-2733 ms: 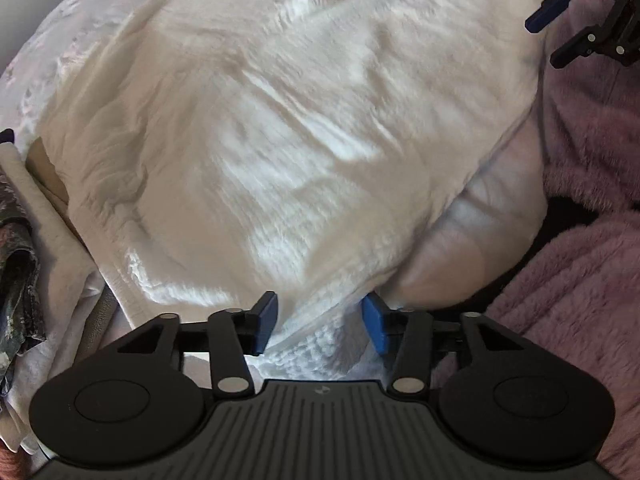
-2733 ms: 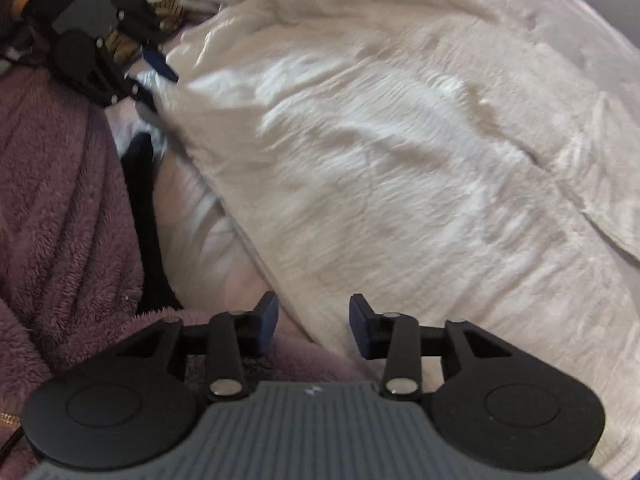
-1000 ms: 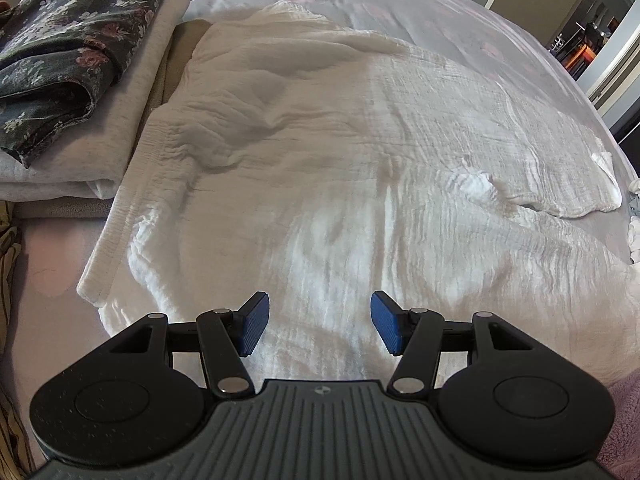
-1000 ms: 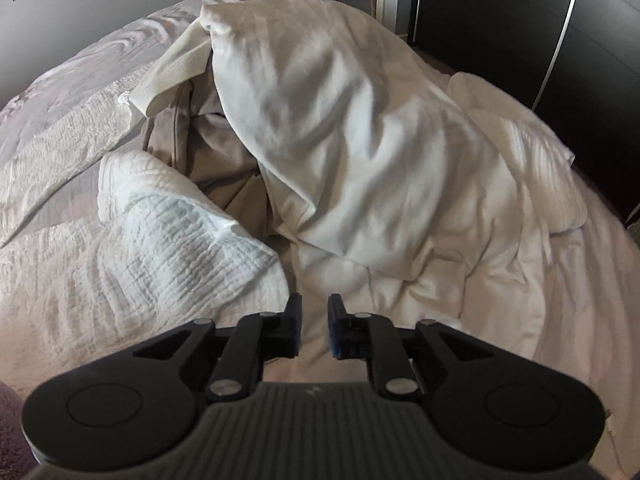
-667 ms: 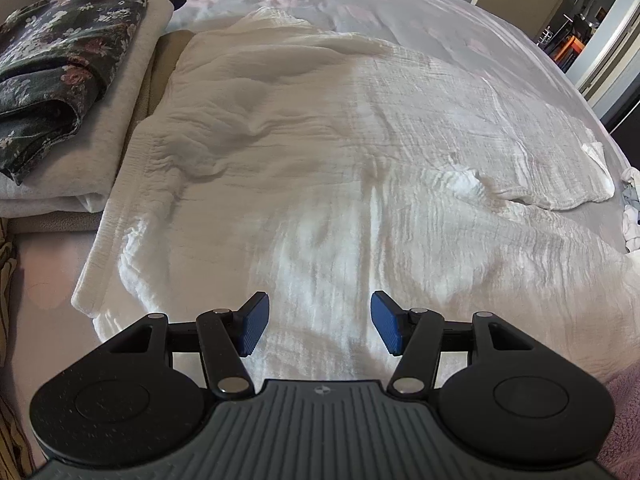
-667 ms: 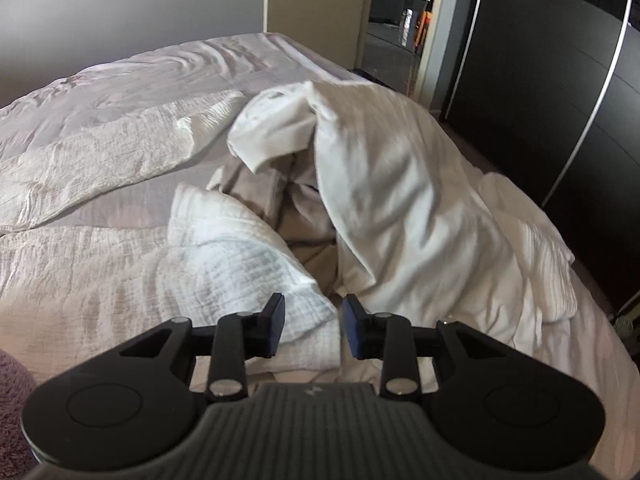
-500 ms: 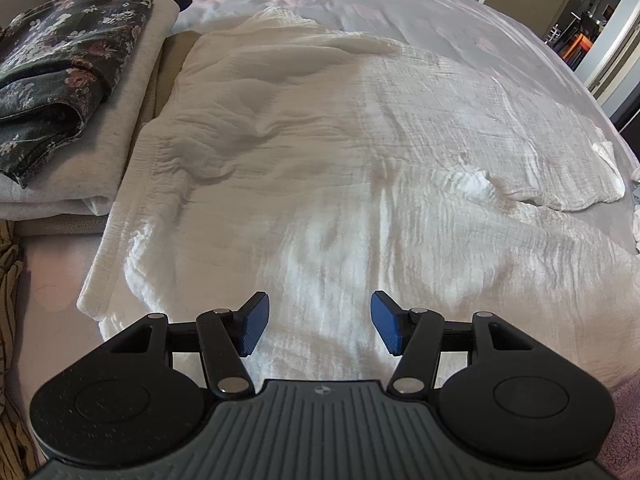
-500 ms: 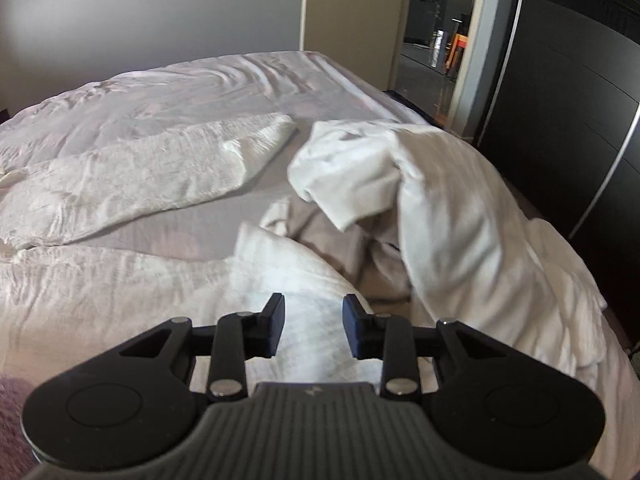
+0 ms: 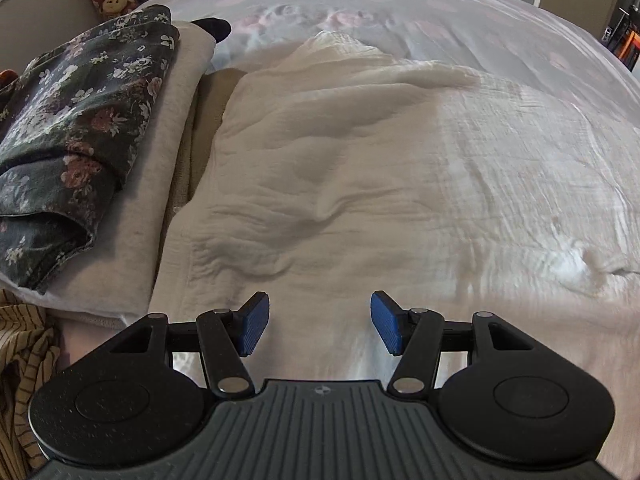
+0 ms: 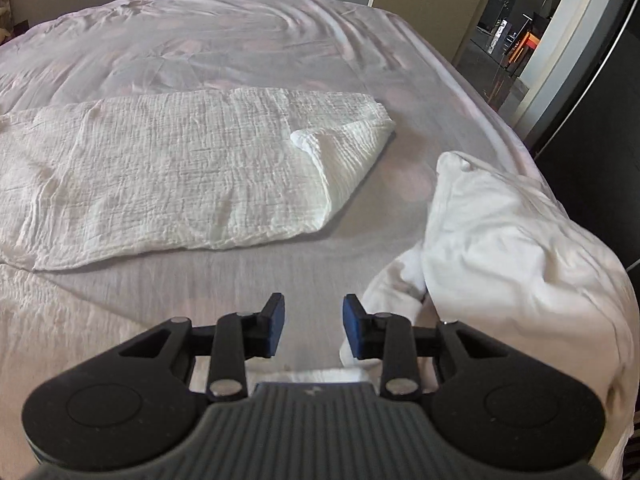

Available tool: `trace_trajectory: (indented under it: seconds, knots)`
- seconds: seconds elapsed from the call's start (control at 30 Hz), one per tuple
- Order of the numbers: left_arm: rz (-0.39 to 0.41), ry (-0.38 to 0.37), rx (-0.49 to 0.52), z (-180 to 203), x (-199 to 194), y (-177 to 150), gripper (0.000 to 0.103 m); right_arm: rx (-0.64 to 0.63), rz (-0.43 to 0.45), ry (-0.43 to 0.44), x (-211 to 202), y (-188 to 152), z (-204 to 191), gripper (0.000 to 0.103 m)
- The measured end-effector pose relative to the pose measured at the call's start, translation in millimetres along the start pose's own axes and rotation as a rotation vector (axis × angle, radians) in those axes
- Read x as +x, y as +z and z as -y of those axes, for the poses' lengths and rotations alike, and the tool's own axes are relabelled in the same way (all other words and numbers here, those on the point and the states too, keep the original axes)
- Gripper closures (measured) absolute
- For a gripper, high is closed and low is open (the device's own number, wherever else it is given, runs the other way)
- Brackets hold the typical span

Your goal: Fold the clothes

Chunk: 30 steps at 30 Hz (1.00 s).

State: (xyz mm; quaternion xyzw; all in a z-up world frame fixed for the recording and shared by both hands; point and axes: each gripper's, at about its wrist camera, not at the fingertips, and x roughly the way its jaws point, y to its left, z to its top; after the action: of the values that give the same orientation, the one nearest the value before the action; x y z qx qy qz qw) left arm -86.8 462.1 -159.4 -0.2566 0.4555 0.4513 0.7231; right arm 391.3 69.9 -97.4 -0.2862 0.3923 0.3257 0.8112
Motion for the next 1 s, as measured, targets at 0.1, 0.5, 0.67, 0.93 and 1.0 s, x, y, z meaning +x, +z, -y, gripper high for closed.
trace_trajectory:
  seconds: [0.1, 0.5, 0.67, 0.93, 1.0]
  knots:
    - [-0.030, 0.026, 0.022, 3, 21, 2, 0.049, -0.065, -0.012, -0.007, 24, 29, -13, 0.067]
    - [-0.027, 0.087, 0.029, 0, 39, 7, 0.038, -0.083, -0.022, -0.086, 141, 136, -19, 0.067]
    - [-0.031, 0.101, 0.023, 3, 43, 14, 0.038, -0.031, -0.061, -0.051, 166, 138, -10, 0.078]
    - [-0.035, 0.095, 0.008, 5, 46, 19, 0.038, 0.004, -0.008, -0.151, 122, 128, 30, 0.095]
    - [-0.038, 0.092, -0.002, 5, 47, 20, 0.038, 0.004, -0.039, -0.211, 115, 122, 45, 0.095]
